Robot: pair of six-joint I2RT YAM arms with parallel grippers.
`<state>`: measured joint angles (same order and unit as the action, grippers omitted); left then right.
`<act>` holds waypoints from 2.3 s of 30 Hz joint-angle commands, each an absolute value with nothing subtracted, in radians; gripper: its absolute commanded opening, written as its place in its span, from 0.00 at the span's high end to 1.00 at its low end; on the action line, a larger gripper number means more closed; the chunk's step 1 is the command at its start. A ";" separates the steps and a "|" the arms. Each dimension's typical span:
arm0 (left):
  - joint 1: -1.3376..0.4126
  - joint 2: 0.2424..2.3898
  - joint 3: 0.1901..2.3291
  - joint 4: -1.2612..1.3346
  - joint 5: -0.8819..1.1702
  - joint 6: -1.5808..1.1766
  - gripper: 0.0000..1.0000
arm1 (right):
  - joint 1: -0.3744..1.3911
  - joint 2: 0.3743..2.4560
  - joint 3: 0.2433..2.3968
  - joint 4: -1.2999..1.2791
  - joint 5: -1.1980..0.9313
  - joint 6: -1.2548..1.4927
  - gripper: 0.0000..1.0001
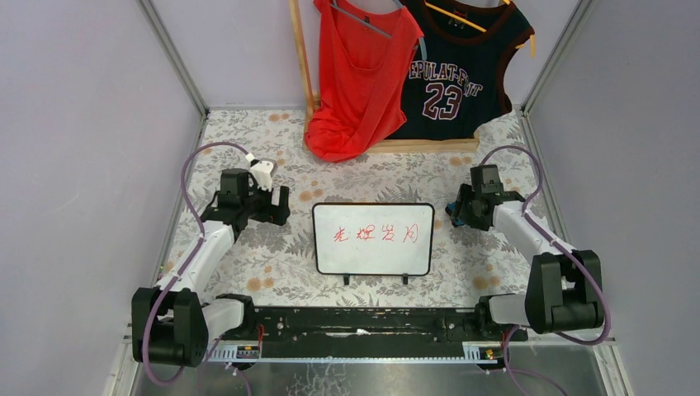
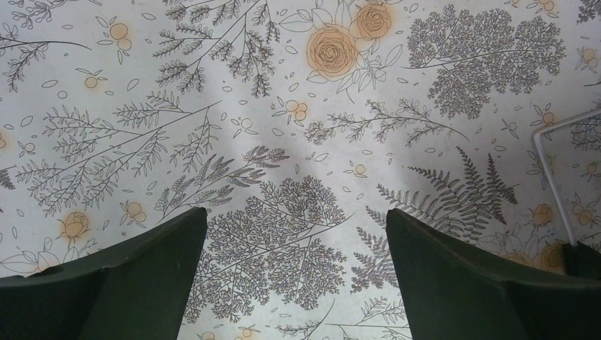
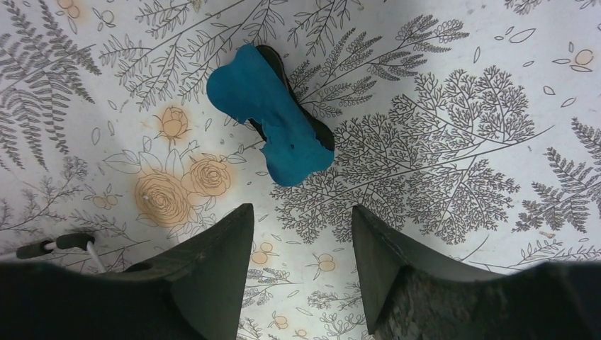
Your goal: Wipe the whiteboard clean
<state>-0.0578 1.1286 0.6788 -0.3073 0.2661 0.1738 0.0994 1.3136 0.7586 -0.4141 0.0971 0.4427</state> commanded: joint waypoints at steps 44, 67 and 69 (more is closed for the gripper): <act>-0.049 1.148 0.658 -0.300 0.303 0.190 0.04 | 0.106 1.520 0.785 -0.172 0.025 0.331 0.46; -0.049 1.164 0.657 -0.301 0.296 0.186 0.04 | 0.106 1.440 0.923 -0.299 0.145 0.310 0.47; -0.049 1.163 0.655 -0.299 0.295 0.186 0.04 | 0.105 1.434 0.903 -0.299 0.141 0.302 0.46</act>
